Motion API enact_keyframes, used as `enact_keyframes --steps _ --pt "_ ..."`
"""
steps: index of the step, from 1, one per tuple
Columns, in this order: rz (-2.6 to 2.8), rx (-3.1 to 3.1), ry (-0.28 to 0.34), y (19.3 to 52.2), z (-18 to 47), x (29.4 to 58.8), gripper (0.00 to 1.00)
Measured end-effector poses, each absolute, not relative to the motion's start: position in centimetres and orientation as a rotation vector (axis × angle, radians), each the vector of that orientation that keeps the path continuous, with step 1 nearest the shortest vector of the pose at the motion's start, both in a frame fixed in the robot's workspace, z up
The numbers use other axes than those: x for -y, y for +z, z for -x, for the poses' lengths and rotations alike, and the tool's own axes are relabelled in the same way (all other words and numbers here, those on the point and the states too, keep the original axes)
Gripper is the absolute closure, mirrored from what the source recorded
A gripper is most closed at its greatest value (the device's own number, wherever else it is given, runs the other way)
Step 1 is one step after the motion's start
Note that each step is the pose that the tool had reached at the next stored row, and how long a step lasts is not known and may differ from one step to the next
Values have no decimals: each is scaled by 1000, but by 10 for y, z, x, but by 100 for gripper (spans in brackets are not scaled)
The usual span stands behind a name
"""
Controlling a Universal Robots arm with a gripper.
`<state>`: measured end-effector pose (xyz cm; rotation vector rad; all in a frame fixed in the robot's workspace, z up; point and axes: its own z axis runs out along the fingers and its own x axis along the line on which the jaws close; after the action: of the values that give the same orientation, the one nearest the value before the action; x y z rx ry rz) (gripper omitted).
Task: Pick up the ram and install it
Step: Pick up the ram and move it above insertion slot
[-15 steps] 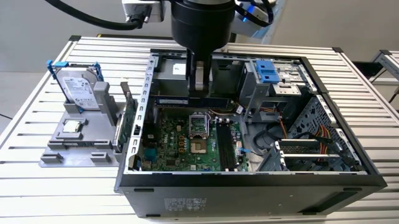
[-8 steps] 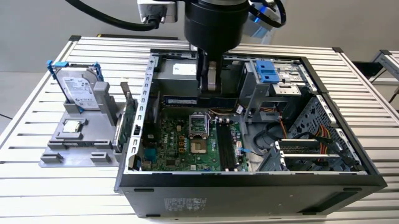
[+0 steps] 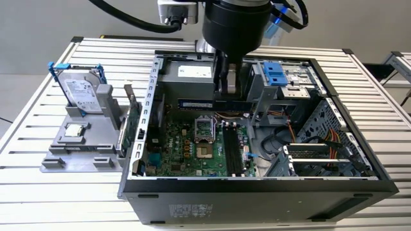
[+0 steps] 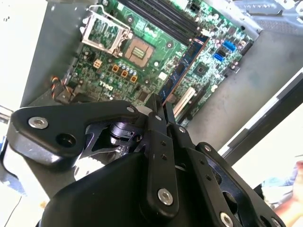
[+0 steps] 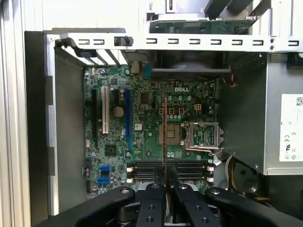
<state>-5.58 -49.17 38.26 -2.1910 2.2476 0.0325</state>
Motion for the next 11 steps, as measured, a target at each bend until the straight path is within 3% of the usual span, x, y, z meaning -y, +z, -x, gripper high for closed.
enact_keyframes --steps 11 --pt "2193 -2249 36 383 33 492 100"
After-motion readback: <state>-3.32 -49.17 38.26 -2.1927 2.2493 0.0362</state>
